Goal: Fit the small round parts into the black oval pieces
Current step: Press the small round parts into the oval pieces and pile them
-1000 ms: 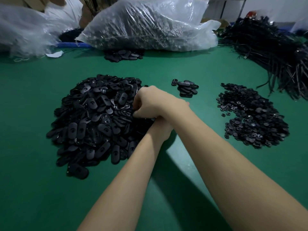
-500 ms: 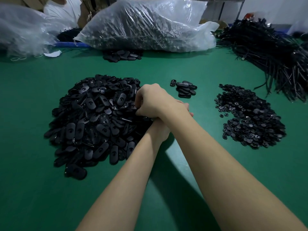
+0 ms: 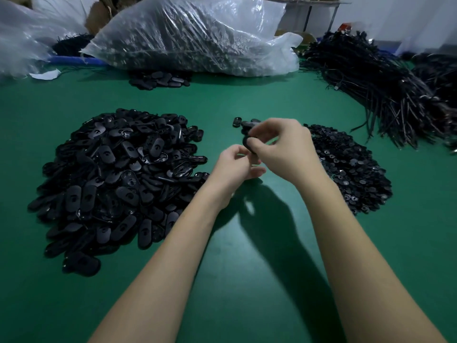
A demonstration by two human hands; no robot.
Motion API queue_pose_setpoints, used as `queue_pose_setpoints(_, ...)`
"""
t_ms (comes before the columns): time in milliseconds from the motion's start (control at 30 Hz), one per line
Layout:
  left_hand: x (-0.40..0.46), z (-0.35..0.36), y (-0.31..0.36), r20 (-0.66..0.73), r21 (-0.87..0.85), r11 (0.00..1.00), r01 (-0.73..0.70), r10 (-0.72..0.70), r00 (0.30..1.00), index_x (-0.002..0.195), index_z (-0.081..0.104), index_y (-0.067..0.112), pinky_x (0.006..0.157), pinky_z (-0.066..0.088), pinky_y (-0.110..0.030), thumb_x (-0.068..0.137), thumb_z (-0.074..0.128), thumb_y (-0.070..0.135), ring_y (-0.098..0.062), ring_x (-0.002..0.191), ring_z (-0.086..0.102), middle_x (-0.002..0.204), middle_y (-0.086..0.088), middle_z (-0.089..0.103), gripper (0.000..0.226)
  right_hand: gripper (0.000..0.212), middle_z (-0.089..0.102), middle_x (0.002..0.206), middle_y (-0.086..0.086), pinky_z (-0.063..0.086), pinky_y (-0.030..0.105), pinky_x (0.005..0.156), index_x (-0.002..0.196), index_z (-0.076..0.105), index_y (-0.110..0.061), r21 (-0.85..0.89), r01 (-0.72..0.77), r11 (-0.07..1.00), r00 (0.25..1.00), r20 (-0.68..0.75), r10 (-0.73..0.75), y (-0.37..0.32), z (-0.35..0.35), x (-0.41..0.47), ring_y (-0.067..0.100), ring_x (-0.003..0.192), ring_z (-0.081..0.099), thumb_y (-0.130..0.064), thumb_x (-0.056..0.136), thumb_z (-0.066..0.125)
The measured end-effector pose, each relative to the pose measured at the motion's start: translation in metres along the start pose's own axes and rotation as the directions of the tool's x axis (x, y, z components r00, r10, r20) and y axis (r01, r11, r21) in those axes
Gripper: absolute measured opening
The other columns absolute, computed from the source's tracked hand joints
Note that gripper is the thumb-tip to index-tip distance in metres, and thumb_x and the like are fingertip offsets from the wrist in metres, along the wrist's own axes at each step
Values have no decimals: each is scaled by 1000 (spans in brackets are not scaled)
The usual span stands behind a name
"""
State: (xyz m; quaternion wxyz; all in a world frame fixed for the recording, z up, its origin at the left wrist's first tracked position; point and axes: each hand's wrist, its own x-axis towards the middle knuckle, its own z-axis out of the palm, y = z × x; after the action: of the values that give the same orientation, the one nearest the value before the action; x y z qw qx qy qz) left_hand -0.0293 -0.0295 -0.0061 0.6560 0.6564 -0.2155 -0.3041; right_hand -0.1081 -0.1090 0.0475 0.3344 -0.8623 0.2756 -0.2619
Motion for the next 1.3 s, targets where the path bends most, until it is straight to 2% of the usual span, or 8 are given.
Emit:
queue_pose_setpoints(133,-2,0,5,60,-41,999,-4,6,998,115,63,9,83,60,-34,101,59,12,-23,93,72,107,-13,71,15,3,77,76,1,63,38,80,93,76,-20,300,-231,926,973,47,228,34,-10,-16,17,68,73,-21,90,77)
queue_pose_setpoints(300,-5,1,5,99,45,997,-64,59,993,110,68,10,83,60,-31,97,67,14,-18,92,73,104,-10,73,15,3,79,78,3,56,21,59,94,77,-17,448,-270,852,963,121,242,47,-15,-22,8,64,70,-15,92,75)
queue_pose_setpoints(500,-7,0,5,50,-80,997,8,-4,999,98,60,8,80,61,-27,94,65,0,-20,79,74,93,-17,74,10,11,72,88,-14,55,31,81,93,77,-28,-48,-227,973,972,-63,224,67,-21,-21,9,85,68,-31,93,66)
queue_pose_setpoints(633,-7,2,5,46,-122,993,0,6,999,109,64,11,76,59,-21,95,62,-3,-19,81,75,95,-16,74,20,15,71,102,-14,49,30,70,100,74,-31,-243,-242,939,965,-160,207,73,-25,-23,15,81,64,-29,91,63)
queue_pose_setpoints(767,-9,4,5,89,-76,997,1,6,996,105,74,14,80,59,-22,97,60,-2,-18,85,75,100,-14,76,22,26,69,119,-5,53,36,86,117,72,-33,-396,-287,872,958,-139,252,87,-34,-21,25,116,58,-33,93,63)
queue_pose_setpoints(1000,-10,4,6,81,-107,994,11,-2,997,102,73,11,78,59,-22,94,65,-3,-21,86,76,93,-11,78,18,11,71,92,-11,42,27,71,99,78,-33,-311,-360,879,927,-223,301,89,-32,-22,19,96,65,-30,92,69)
queue_pose_setpoints(1200,-10,5,6,81,-61,998,-7,12,997,99,68,8,76,59,-23,89,71,-2,-17,81,75,96,-16,75,14,16,72,95,-7,46,28,69,98,77,-28,-355,-292,888,951,-203,232,87,-31,-23,21,89,65,-26,94,62)
queue_pose_setpoints(1300,-10,5,6,65,-89,996,1,5,998,93,65,7,75,59,-22,87,72,-3,-19,81,75,93,-15,75,13,14,73,89,-13,50,24,72,94,77,-27,-123,-254,959,947,-233,221,84,-34,-21,7,76,66,-28,95,63)
